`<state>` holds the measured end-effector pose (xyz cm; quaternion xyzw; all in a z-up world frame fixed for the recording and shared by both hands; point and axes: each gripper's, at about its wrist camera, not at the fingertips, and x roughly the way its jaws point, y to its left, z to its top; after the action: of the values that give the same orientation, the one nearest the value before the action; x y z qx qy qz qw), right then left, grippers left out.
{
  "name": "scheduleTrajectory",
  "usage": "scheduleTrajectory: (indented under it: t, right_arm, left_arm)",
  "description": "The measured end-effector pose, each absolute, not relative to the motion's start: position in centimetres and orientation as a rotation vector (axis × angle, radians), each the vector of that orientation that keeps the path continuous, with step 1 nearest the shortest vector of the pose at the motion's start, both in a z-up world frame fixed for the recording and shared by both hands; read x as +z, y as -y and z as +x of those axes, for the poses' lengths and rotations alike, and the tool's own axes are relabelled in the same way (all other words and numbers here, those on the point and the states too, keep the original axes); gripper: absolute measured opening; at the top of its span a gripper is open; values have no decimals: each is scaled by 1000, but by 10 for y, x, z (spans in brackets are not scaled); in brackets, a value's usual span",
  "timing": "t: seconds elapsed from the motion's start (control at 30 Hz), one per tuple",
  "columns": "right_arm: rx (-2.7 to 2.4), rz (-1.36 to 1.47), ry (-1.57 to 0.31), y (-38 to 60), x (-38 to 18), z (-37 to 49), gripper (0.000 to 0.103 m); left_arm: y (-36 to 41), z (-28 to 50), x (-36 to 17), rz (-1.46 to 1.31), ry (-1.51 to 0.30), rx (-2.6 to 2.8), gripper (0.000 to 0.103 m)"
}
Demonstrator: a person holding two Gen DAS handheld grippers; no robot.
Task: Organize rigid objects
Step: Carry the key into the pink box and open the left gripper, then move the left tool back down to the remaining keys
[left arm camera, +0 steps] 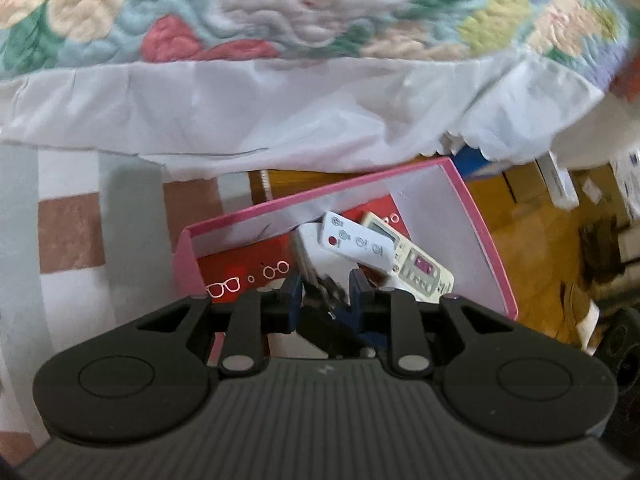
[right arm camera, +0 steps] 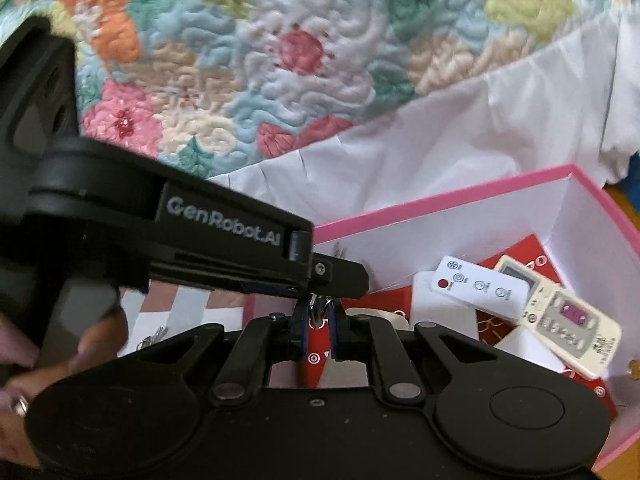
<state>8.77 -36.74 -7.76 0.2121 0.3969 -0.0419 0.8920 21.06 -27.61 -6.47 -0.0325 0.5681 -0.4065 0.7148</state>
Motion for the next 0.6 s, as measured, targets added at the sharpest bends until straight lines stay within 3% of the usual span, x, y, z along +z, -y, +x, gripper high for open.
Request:
scheduleTrajectory:
  t: [0.13,0.6]
  right_arm:
    - [-119,432,-816,375,-80,81,26]
    - [122,257,-735,299,-9,37,42]
  left_arm:
    - [256,216,-60,-139,-1243,-899,27]
    - [134,196,15,33,-1061,-807,38]
